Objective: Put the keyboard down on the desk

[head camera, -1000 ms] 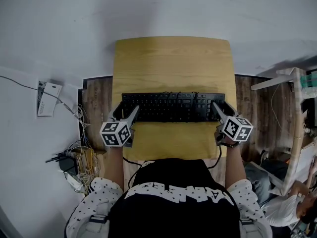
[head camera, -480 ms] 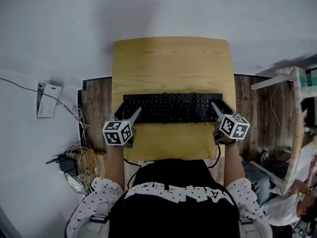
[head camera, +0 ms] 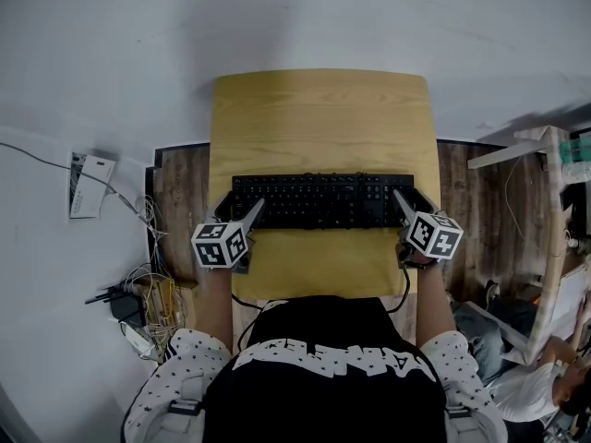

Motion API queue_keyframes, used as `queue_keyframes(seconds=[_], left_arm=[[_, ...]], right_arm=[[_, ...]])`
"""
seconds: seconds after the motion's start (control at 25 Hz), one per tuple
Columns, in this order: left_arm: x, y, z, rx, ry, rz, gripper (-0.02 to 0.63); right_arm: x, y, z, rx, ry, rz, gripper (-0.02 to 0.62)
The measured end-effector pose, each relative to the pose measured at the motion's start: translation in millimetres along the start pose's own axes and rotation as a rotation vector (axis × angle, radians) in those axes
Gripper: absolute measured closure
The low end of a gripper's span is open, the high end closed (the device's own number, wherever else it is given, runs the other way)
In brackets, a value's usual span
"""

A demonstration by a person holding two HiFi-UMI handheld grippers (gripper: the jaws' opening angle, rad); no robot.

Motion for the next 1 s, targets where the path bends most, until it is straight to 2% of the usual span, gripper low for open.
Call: queue_keyframes(seconds=[0.68,0.88,1.0], left_arm=[[-3,-5,3,-0.01,0.005,0.012,0.275],[-12,-11,2,-0.035,0.051,-0.041,0.281],[-17,-11,-3,0.018,0.066,-0.06,0.305]], right_arm=[[0,1,-2,-0.015,0.06,0.012,0.327],[-4,3,-13,-0.029,0.101,0.03,0.327],[-11,-1,-22,-0.039,0.141,0.032,0.371]])
Point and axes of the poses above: the fingertips, and each gripper's own axes: x forward along the fingers, y to its right, z out of its underside, the point moved 7 cm from there along -x, backward along the fingers, and after that the axes turned 13 degrees about x, right-handed, at the moved point
